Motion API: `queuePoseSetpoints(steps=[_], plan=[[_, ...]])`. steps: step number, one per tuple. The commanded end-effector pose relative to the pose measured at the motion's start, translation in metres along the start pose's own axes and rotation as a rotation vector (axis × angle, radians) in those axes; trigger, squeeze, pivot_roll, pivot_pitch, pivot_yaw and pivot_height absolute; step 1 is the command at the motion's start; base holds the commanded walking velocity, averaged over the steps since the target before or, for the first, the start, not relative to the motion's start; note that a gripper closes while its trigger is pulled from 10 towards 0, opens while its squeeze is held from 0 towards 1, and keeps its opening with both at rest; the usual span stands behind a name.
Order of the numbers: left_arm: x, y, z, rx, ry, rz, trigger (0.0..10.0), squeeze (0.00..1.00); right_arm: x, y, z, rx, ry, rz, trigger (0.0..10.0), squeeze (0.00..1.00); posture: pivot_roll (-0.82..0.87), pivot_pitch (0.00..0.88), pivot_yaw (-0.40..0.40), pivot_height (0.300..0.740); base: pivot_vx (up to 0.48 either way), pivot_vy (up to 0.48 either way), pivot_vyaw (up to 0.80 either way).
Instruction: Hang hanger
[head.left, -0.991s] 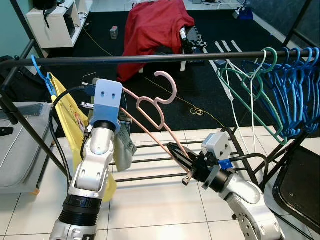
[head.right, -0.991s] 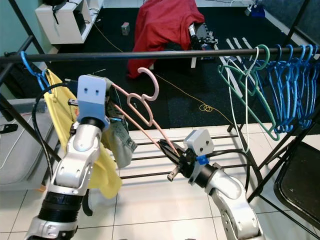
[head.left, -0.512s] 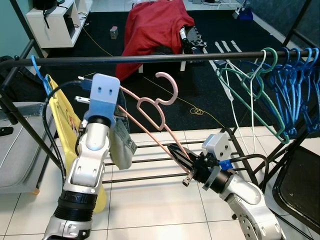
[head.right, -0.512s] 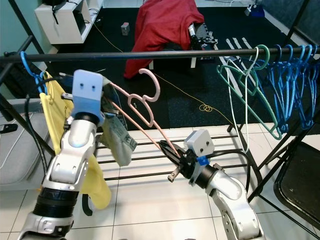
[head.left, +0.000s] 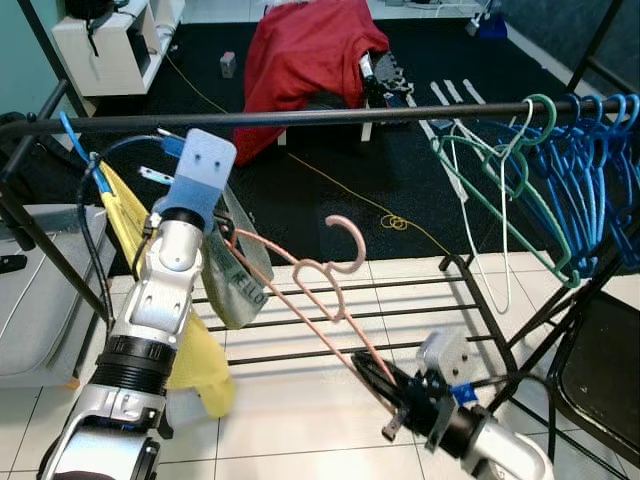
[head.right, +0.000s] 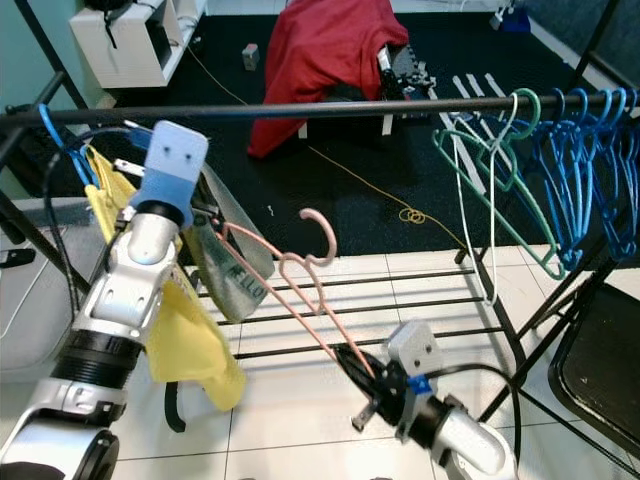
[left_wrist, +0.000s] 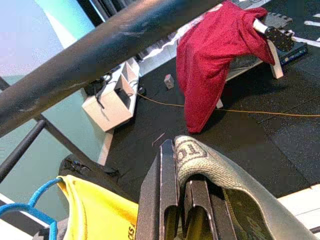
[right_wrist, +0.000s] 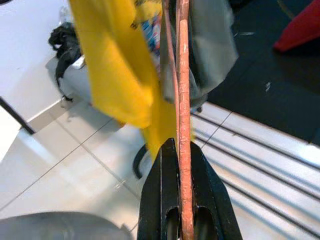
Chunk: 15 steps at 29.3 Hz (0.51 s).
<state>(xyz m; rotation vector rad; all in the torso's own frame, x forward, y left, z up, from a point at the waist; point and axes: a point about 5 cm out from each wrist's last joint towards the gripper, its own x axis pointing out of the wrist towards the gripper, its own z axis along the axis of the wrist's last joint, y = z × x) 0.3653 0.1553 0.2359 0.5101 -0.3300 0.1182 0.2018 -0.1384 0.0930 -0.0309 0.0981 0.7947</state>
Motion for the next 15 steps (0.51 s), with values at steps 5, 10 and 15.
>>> queuePoseSetpoints(steps=[5,10,15], plan=[[-0.006,-0.019,-0.016,0.060,0.031,-0.093,0.0,0.00,-0.010,0.009,-0.003,-0.002,-0.031,-0.109,0.0,0.00,-0.08,0.157,0.031,0.740,0.000,0.000,0.00],[-0.012,-0.030,-0.029,0.082,0.075,-0.153,0.0,0.00,-0.016,0.011,0.001,-0.019,-0.071,-0.198,0.0,0.00,-0.09,0.159,0.036,0.740,0.000,0.000,0.00],[-0.031,-0.050,-0.067,0.125,0.191,-0.255,0.0,0.00,-0.017,0.013,0.005,-0.059,-0.107,-0.340,0.0,0.00,-0.10,0.159,0.046,0.740,0.000,0.000,0.00]])
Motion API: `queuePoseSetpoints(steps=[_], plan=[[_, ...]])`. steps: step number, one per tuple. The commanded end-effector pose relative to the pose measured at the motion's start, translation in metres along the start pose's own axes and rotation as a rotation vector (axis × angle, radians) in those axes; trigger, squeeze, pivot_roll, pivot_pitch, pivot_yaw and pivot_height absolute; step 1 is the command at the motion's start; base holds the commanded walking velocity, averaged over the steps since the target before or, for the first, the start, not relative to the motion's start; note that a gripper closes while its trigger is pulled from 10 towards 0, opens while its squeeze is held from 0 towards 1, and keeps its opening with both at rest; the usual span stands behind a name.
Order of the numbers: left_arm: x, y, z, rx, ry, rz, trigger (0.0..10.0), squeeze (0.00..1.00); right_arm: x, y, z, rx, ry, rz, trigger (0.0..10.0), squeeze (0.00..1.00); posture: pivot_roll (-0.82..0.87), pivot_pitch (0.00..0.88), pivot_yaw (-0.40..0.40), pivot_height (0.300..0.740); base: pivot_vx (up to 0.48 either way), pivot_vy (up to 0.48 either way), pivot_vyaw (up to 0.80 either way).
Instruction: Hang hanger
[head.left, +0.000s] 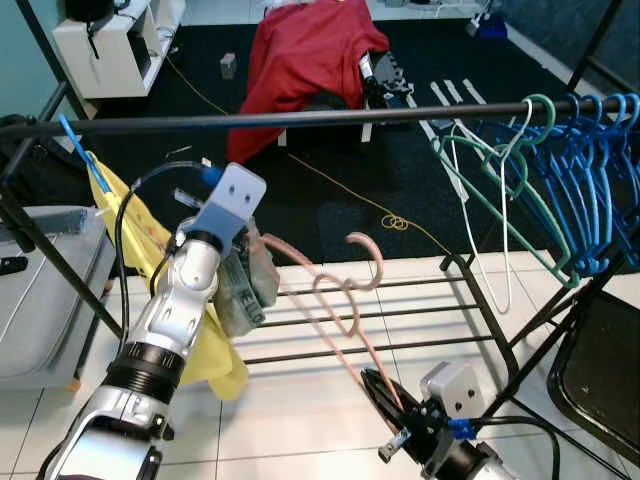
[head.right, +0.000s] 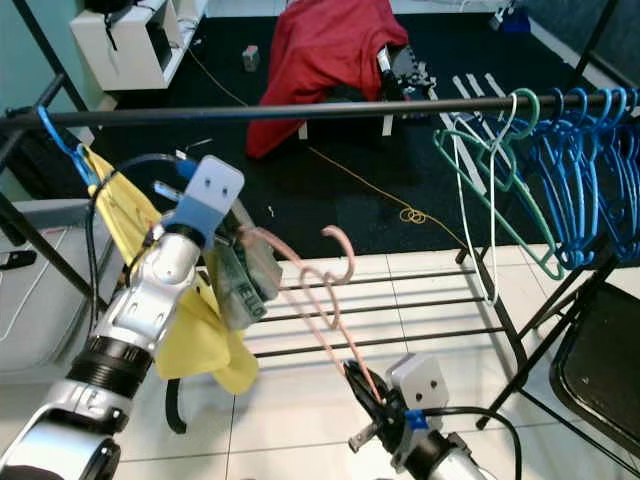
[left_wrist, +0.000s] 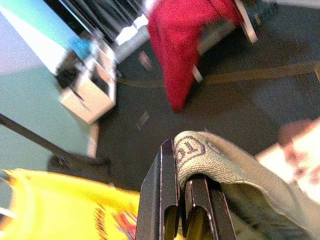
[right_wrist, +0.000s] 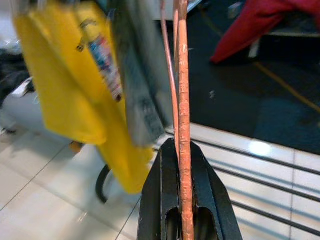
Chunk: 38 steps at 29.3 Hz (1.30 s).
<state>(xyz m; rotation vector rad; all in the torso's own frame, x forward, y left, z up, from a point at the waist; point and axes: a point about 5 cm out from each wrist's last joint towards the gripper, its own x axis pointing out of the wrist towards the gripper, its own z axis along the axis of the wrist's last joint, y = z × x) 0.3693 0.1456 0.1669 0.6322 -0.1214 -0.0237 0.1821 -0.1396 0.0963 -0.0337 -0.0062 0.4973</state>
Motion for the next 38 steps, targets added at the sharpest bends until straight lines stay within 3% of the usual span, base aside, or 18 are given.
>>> queuePoseSetpoints(steps=[1,3,4,10,12,13,14,15,19,21,27,29,31,38], plan=[[-0.006,-0.013,-0.014,0.019,0.038,-0.052,0.0,0.00,-0.002,-0.001,0.003,-0.031,-0.018,-0.039,0.0,0.00,-0.10,0.159,0.046,0.740,0.000,0.000,0.00],[-0.006,-0.013,-0.014,0.019,0.038,-0.052,0.0,0.00,-0.002,-0.001,0.003,-0.031,-0.018,-0.039,0.0,0.00,-0.10,0.159,0.046,0.740,0.000,0.000,0.00],[-0.022,-0.032,-0.044,0.037,0.141,-0.156,0.0,0.00,0.015,-0.010,0.009,-0.057,-0.068,-0.149,0.0,0.00,-0.09,0.154,0.045,0.740,0.000,0.000,0.00],[-0.036,-0.041,-0.057,0.024,0.176,-0.230,0.0,0.00,0.041,-0.020,0.016,-0.058,-0.097,-0.187,0.0,0.00,-0.09,0.152,0.043,0.740,0.000,0.000,0.00],[-0.042,-0.041,-0.052,0.011,0.129,-0.261,0.0,0.00,0.071,-0.029,0.015,-0.035,-0.061,-0.183,0.0,0.00,-0.10,0.155,0.052,0.740,0.000,0.000,0.00],[-0.042,-0.041,-0.052,0.011,0.129,-0.261,0.0,0.00,0.071,-0.029,0.015,-0.035,-0.061,-0.183,0.0,0.00,-0.10,0.155,0.052,0.740,0.000,0.000,0.00],[-0.046,-0.036,-0.046,-0.012,0.095,-0.245,0.0,0.00,0.084,-0.046,0.030,-0.015,-0.075,-0.178,0.0,0.00,-0.09,0.154,0.053,0.740,0.000,0.000,0.00],[-0.048,-0.033,-0.045,-0.025,0.088,-0.231,0.0,0.00,0.080,-0.055,0.041,-0.029,-0.099,-0.175,0.0,0.00,-0.09,0.154,0.053,0.740,0.000,0.000,0.00],[-0.051,-0.029,-0.038,-0.050,0.051,-0.218,0.0,0.00,0.084,-0.065,0.059,-0.070,-0.125,-0.138,0.0,0.00,-0.07,0.151,0.041,0.740,0.000,0.000,0.00],[-0.055,-0.027,-0.025,-0.091,-0.020,-0.232,0.0,0.00,0.098,-0.067,0.067,-0.084,-0.124,-0.083,0.0,0.00,-0.06,0.147,0.029,0.740,0.000,0.000,0.00],[-0.057,-0.025,-0.018,-0.112,-0.050,-0.226,0.0,0.00,0.104,-0.068,0.070,-0.087,-0.127,-0.059,0.0,0.00,-0.06,0.145,0.025,0.740,0.000,0.000,0.00],[-0.066,-0.024,0.013,-0.177,-0.197,-0.299,0.0,0.00,0.124,-0.073,0.081,-0.120,-0.110,-0.030,0.0,0.00,-0.05,0.138,0.019,0.740,0.000,0.000,0.00],[-0.071,-0.024,0.024,-0.186,-0.253,-0.340,0.0,0.00,0.133,-0.078,0.084,-0.123,-0.084,-0.025,0.0,0.00,-0.05,0.135,0.017,0.740,0.000,0.000,0.00],[-0.075,-0.023,0.031,-0.181,-0.289,-0.372,0.0,0.00,0.145,-0.086,0.088,-0.095,-0.045,-0.033,0.0,0.00,-0.05,0.131,0.014,0.740,0.000,0.000,0.00]])
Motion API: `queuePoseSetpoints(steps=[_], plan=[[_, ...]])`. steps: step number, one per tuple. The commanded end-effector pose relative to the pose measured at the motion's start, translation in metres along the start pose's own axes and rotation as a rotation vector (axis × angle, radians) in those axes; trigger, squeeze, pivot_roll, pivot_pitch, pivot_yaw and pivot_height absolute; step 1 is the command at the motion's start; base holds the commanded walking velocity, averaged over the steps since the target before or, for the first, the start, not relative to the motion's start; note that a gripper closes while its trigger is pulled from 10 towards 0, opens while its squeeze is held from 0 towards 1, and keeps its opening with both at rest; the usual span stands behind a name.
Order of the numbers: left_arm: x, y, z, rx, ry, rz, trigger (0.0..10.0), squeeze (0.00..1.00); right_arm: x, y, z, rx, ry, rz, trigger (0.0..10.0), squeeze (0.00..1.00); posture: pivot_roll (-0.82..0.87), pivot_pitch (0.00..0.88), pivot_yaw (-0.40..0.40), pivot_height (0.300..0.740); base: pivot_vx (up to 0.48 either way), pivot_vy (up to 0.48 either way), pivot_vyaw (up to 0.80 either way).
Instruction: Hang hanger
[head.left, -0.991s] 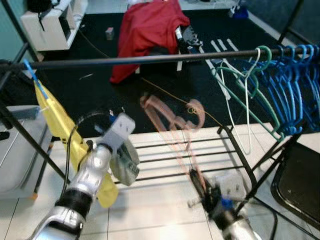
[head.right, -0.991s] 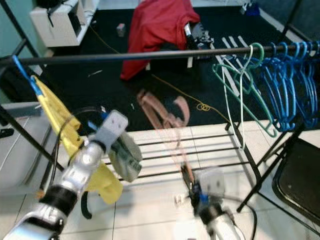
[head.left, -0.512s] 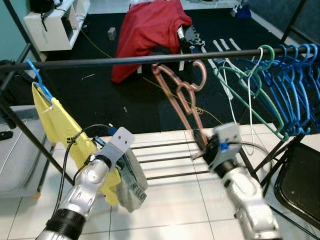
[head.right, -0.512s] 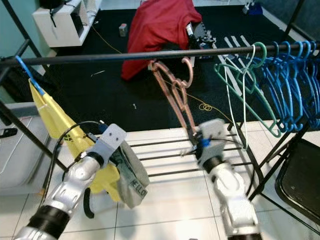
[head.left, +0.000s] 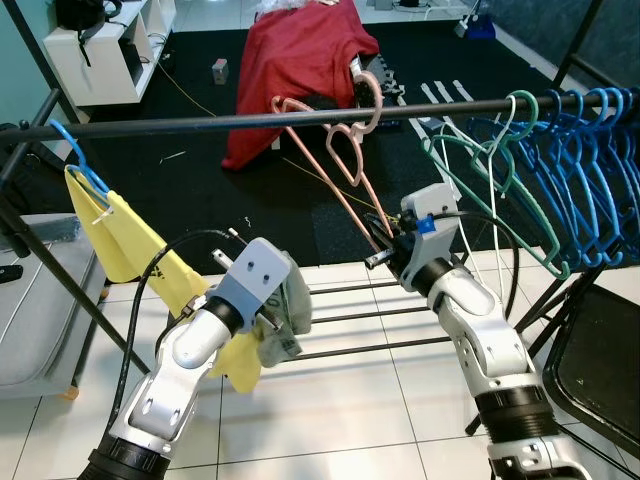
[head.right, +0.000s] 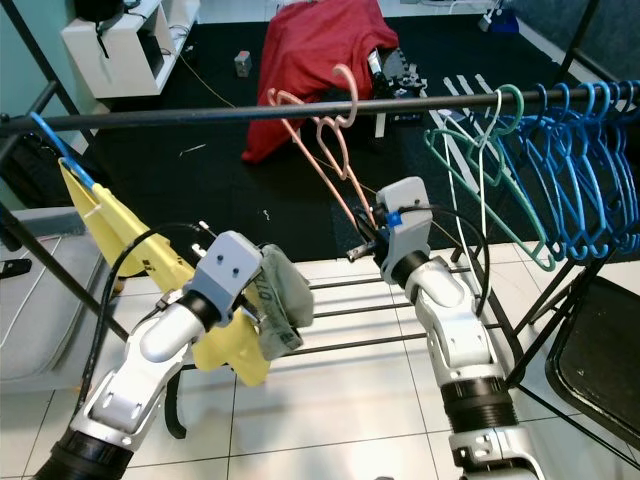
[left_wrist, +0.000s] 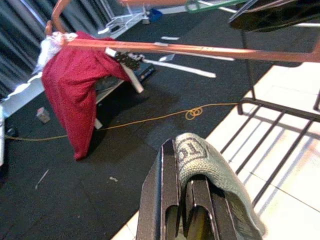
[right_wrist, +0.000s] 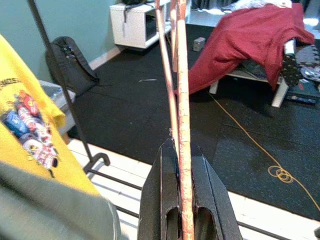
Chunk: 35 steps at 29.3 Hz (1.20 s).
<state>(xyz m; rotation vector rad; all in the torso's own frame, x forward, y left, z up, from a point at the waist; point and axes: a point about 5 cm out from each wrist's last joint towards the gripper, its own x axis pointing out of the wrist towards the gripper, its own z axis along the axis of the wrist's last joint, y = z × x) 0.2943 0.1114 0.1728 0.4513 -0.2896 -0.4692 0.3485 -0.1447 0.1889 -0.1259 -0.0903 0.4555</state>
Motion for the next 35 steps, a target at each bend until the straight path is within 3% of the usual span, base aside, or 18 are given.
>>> queuePoseSetpoints(steps=[1,5,10,29,30,31,32,33,34,35], plan=[[-0.005,0.000,-0.001,0.007,0.014,-0.014,0.0,0.00,0.006,-0.002,-0.002,0.036,0.033,0.010,0.0,0.00,-0.04,0.129,0.012,0.740,0.000,0.000,0.00],[-0.005,0.000,-0.001,0.007,0.014,-0.014,0.0,0.00,0.006,-0.002,-0.002,0.036,0.033,0.010,0.0,0.00,-0.04,0.129,0.012,0.740,0.000,0.000,0.00],[-0.009,0.000,0.000,0.013,0.033,-0.022,0.0,0.00,0.022,-0.007,-0.014,0.074,0.155,0.029,0.0,0.00,-0.03,0.133,-0.003,0.740,0.000,0.000,0.00],[-0.012,0.001,0.000,0.017,0.053,-0.049,0.0,0.00,0.029,-0.019,-0.017,0.112,0.186,-0.012,0.0,0.00,-0.03,0.154,-0.002,0.740,0.000,0.000,0.00],[-0.012,0.001,0.000,0.019,0.055,-0.052,0.0,0.00,0.030,-0.020,-0.017,0.100,0.185,-0.016,6.6,0.00,-0.03,0.156,-0.003,0.740,0.000,0.000,0.00],[-0.012,0.001,0.000,0.019,0.055,-0.052,0.0,0.00,0.030,-0.020,-0.017,0.100,0.185,-0.016,6.6,0.00,-0.03,0.156,-0.003,0.740,0.000,0.000,0.00],[-0.013,0.001,0.001,0.018,0.056,-0.054,0.0,0.00,0.030,-0.021,-0.018,0.095,0.183,-0.024,10.0,0.72,-0.03,0.157,-0.002,0.740,0.000,0.000,0.00],[-0.013,0.001,0.001,0.018,0.056,-0.054,0.0,0.00,0.030,-0.021,-0.018,0.095,0.183,-0.024,10.0,0.72,-0.03,0.157,-0.002,0.740,0.000,0.000,0.00],[-0.013,0.001,0.001,0.017,0.058,-0.056,0.0,0.00,0.031,-0.022,-0.018,0.095,0.182,-0.031,10.0,1.00,-0.03,0.157,-0.001,0.740,0.000,0.000,0.00],[-0.013,0.001,0.001,0.017,0.058,-0.056,0.0,0.00,0.031,-0.022,-0.018,0.095,0.182,-0.031,10.0,1.00,-0.03,0.157,-0.001,0.740,0.000,0.000,0.00]])
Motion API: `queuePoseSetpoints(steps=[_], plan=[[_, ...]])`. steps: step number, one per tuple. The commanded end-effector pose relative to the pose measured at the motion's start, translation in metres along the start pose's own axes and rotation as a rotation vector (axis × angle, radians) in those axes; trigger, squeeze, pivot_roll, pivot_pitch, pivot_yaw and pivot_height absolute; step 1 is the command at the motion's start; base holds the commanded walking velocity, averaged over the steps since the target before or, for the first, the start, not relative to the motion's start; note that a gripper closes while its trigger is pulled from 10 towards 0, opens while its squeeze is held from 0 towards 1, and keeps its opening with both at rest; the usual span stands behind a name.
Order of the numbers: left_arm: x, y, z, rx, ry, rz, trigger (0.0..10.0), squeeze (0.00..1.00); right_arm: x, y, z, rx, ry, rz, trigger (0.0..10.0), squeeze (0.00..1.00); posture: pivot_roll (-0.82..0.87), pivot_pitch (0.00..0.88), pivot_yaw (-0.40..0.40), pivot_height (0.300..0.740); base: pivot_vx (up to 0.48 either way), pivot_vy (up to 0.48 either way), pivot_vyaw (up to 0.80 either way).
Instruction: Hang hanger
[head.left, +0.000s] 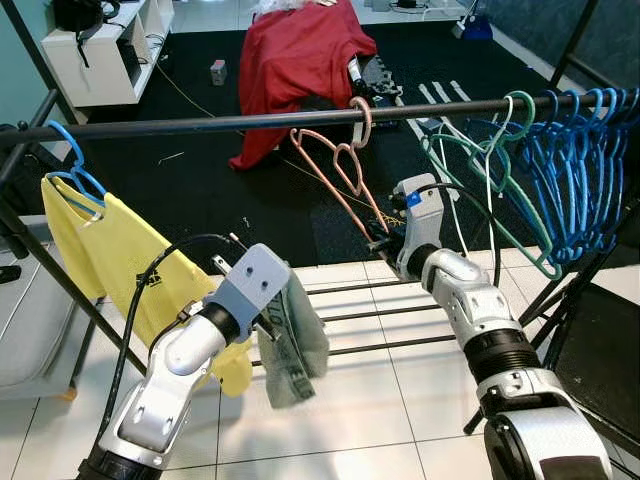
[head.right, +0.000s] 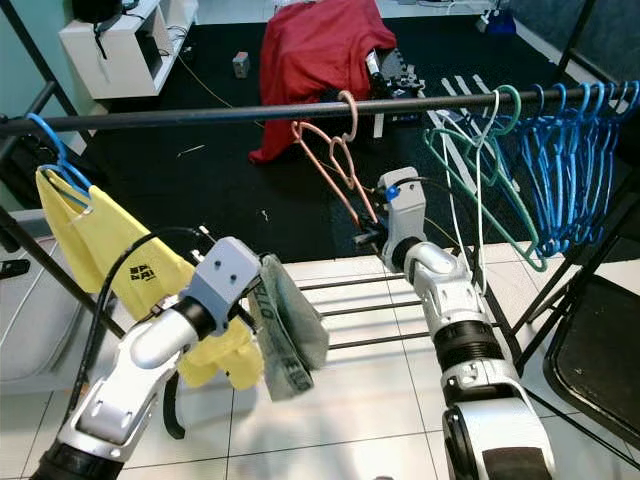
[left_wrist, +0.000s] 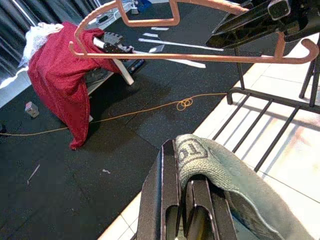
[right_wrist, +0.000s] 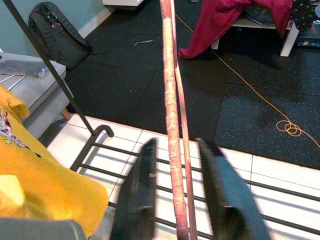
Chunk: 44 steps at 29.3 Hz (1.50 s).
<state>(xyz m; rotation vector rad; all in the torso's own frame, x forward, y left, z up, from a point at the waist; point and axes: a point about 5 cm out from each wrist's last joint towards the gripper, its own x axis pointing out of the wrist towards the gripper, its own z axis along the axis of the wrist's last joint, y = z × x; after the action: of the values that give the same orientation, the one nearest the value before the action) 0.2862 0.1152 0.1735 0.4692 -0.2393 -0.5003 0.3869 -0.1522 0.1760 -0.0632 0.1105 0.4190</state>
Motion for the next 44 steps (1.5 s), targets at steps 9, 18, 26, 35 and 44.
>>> queuePoseSetpoints(steps=[9,18,26,35,44], plan=[[-0.005,0.000,0.001,0.022,0.015,-0.023,0.0,0.00,-0.001,-0.004,0.004,-0.045,-0.055,-0.035,10.0,0.00,-0.03,0.157,0.001,0.740,0.000,0.000,0.00],[-0.016,0.008,0.005,0.024,0.002,-0.004,0.0,0.00,-0.045,0.028,-0.008,-0.207,-0.312,0.033,10.0,0.00,-0.02,0.156,0.007,0.740,0.000,0.000,0.00],[-0.023,0.011,0.012,-0.001,-0.024,-0.060,0.0,0.00,-0.102,0.058,-0.042,-0.285,-0.406,-0.090,10.0,0.00,-0.04,0.134,0.028,0.740,0.000,0.000,0.00],[-0.022,0.012,0.009,0.069,0.002,-0.112,0.0,0.00,-0.134,0.066,-0.064,-0.348,-0.347,-0.281,10.0,0.00,-0.05,0.105,0.028,0.740,0.000,0.000,0.00],[-0.026,0.008,0.003,0.078,0.060,-0.180,0.0,0.00,-0.144,0.072,-0.091,-0.304,-0.219,-0.253,10.0,0.00,-0.08,0.086,0.021,0.740,0.000,0.000,0.00]])
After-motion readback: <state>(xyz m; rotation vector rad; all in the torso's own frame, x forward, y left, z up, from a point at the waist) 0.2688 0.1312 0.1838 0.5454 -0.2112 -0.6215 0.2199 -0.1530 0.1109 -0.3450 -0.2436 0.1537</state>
